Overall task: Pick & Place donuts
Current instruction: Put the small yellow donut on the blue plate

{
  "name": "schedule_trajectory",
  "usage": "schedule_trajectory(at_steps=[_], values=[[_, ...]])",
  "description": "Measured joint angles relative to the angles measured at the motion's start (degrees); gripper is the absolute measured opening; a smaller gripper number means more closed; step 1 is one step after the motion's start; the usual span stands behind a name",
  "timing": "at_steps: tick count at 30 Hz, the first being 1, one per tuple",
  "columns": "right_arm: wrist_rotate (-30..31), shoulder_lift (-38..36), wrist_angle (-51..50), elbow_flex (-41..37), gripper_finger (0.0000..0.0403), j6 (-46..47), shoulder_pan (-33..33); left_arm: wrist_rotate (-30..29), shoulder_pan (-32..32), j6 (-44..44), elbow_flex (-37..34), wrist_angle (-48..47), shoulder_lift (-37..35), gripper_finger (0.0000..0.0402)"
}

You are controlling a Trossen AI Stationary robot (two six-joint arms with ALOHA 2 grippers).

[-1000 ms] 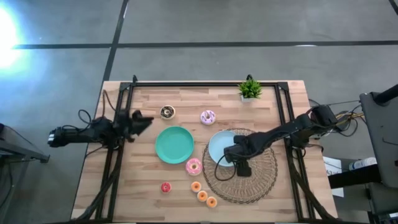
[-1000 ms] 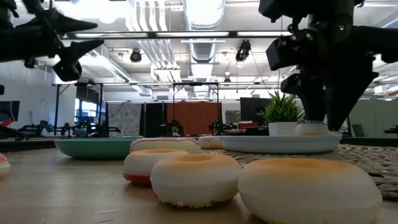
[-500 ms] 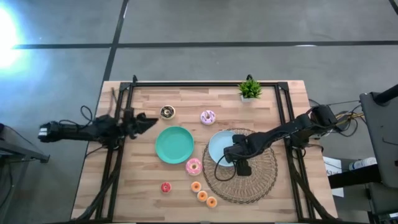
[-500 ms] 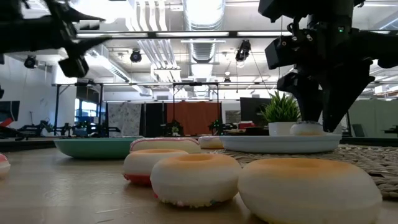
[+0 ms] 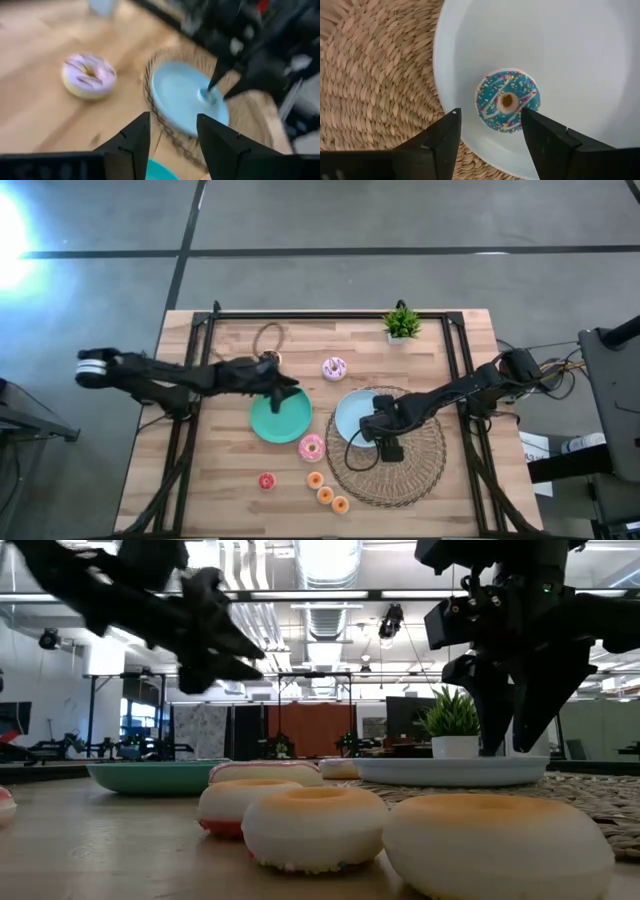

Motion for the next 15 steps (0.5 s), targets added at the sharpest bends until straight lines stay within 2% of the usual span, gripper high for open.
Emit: schedule_trajectory(at_steps=[3,7,11,15], values=[[0.18,-0.32,-0.67,-0.11,0.0199,2.01,0.33,5.47,0.81,2.74,3.61,-0.01,4.88,0.0135],[1.93,-2.98,-1.15,-0.11,0.0199,5.05,1.56,5.98,0.86,4.66,5.63,-0.78,6.39,0.0135],[2.95,-4.70,-0.85,-0.11,0.0198,5.65,2.36,5.94,0.90,5.72,5.10,-3.77,1.70,0.0135],[2.95,-4.56,1.71,-0.11,0.0199,1.12,3.27,5.94,0.77,5.60,1.82,-8.12,-5.59,0.0135]])
